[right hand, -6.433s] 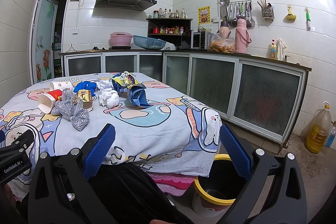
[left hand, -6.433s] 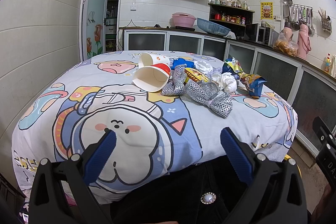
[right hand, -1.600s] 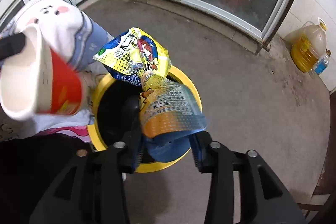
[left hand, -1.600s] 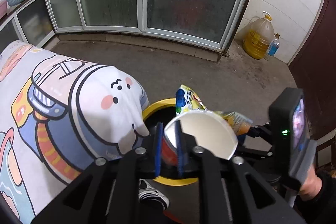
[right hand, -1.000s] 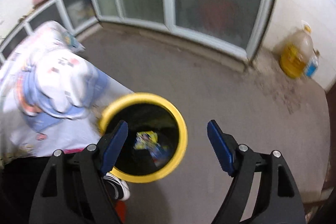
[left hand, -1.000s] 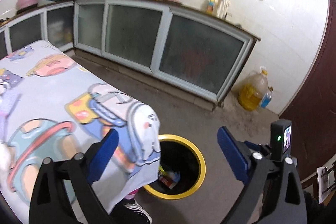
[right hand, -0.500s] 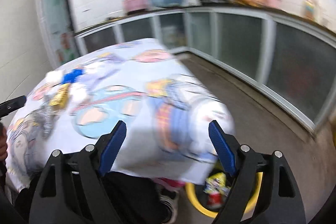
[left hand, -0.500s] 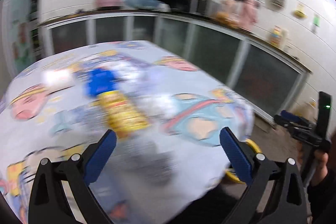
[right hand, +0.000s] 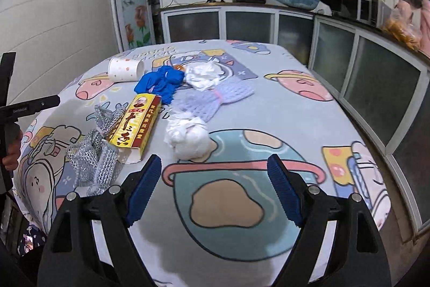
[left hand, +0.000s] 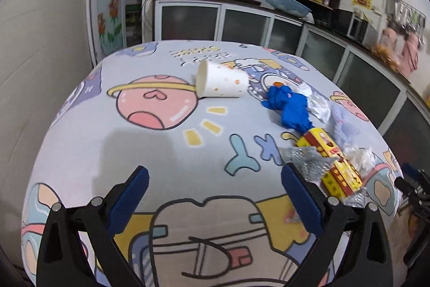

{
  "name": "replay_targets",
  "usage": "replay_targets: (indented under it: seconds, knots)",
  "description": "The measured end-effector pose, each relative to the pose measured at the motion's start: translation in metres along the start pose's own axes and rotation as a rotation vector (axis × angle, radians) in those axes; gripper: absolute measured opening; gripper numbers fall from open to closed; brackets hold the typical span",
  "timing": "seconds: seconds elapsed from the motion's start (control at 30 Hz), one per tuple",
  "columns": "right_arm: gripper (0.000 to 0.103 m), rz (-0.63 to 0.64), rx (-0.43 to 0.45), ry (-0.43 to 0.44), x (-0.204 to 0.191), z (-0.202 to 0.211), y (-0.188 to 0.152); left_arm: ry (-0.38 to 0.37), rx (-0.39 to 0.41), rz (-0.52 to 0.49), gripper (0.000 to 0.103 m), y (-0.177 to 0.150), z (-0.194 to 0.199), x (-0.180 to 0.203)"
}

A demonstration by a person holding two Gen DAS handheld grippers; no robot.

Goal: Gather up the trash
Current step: 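Move both tools back over the table toward the remaining trash, then grasp the white dotted paper cup with the left tool while the right tool grasps the white tissue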

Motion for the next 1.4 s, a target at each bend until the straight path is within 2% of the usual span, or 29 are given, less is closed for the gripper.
replay_targets:
  seconds: [0.1,0.2,0.37,0.53,0.63,0.77,0.9,0.97,1.07,1.2,1.4]
  knots:
    - [0.077,-0.001,-0.010,-0.004,0.000,-0.004,-0.004,-0.009,-0.017,0.011,0.095,-0.004,-0.009,0.001]
    - [0.078,-0.002,-0.017,0.020,0.002,-0.001,-0.011,-0.071,-0.013,0.007,0.095,-0.013,-0.007,0.007]
    - [0.080,0.044,-0.002,0.039,-0.009,0.017,-0.031,-0.150,0.008,-0.075,0.095,-0.035,0.014,0.034]
    - [0.080,0.041,-0.013,0.013,-0.009,0.017,-0.040,-0.159,-0.007,-0.192,0.095,-0.051,0.019,0.067]
    - [0.080,0.019,-0.025,0.014,-0.004,0.009,-0.035,-0.131,-0.020,-0.211,0.095,-0.047,0.012,0.076]
    - [0.080,0.014,-0.025,0.056,-0.003,0.000,-0.019,-0.143,-0.033,-0.166,0.095,-0.024,0.003,0.069]
    - [0.080,0.027,-0.035,0.068,-0.001,-0.016,0.001,-0.072,-0.022,-0.181,0.095,0.014,-0.016,0.053]
    - [0.080,0.030,-0.043,0.076,-0.001,-0.021,0.009,-0.032,-0.045,-0.179,0.095,0.039,-0.033,0.041]
    - [0.080,0.042,-0.046,0.070,-0.003,-0.028,0.018,-0.012,-0.069,-0.168,0.095,0.064,-0.052,0.030]
    - [0.080,0.058,-0.056,0.072,-0.007,-0.038,0.023,-0.031,-0.073,-0.126,0.095,0.099,-0.076,0.012]
    - [0.080,0.064,-0.069,0.077,-0.005,-0.051,0.028,-0.026,-0.115,-0.133,0.095,0.128,-0.108,0.008]
Point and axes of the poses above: each gripper's, at about its wrist camera, not at the fingertips, and z roughly against the way its jaws point, x to its right, y to its top, the point moved 6 cm from there along -z, roughly the way its jaws point, and after that the axes turned 14 degrees about -x, right-handed, at the moved point
